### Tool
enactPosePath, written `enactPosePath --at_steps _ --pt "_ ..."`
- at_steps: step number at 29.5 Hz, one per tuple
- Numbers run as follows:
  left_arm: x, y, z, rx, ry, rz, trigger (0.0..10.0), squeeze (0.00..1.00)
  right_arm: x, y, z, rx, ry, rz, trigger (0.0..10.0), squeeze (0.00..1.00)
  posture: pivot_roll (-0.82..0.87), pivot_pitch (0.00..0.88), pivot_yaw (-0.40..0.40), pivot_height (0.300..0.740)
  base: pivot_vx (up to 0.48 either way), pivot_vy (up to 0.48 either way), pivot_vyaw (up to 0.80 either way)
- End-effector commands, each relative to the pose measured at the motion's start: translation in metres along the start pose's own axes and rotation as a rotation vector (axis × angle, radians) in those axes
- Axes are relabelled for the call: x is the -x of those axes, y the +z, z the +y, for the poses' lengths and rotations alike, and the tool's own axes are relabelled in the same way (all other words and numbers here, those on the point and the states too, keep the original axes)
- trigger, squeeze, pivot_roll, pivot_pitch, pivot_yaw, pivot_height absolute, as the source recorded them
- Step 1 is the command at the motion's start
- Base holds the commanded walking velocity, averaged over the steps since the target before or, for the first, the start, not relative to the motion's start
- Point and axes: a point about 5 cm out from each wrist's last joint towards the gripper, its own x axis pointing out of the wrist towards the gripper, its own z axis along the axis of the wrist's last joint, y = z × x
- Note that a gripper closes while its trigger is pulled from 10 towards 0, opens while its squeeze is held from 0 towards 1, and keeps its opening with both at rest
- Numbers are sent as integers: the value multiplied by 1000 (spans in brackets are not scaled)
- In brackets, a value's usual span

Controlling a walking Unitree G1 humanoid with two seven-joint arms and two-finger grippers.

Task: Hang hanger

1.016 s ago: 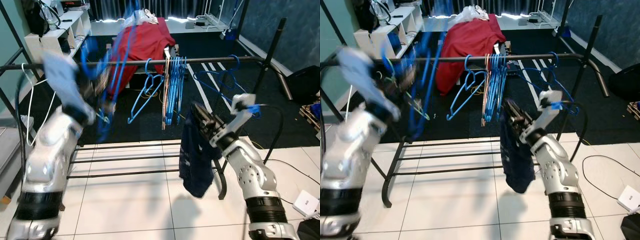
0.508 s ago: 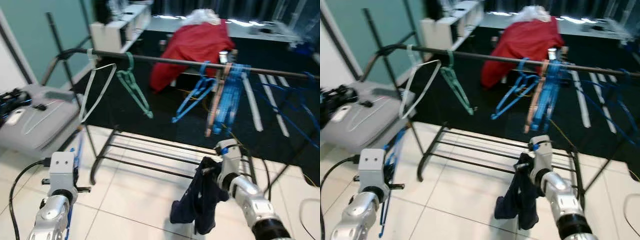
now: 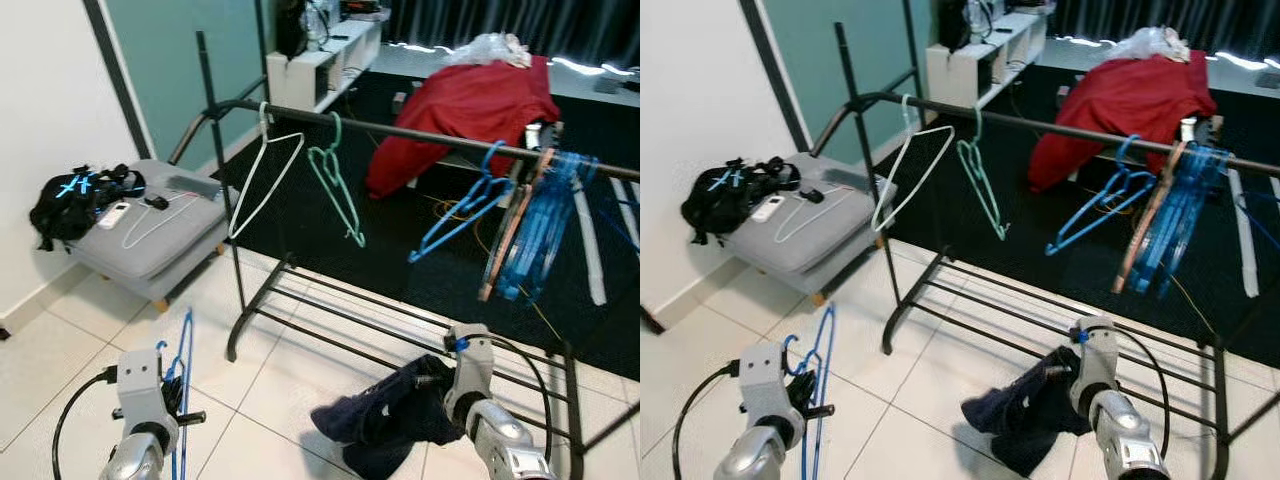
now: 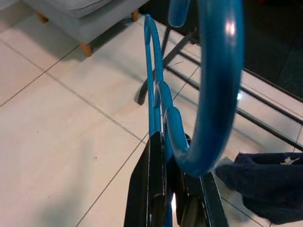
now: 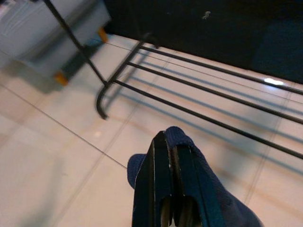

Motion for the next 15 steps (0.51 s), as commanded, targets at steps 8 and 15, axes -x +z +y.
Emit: enactPosePath --at_steps 8,15 --pt "-6 -2 4 8 3 -14 10000 0 -3 0 0 -38 3 -16 10000 0 1 41 -31 740 0 0 769" --pt "-19 2 -3 11 0 -12 10000 0 -9 7 -2 -57 4 -13 10000 0 -10 27 -43 740 0 0 769"
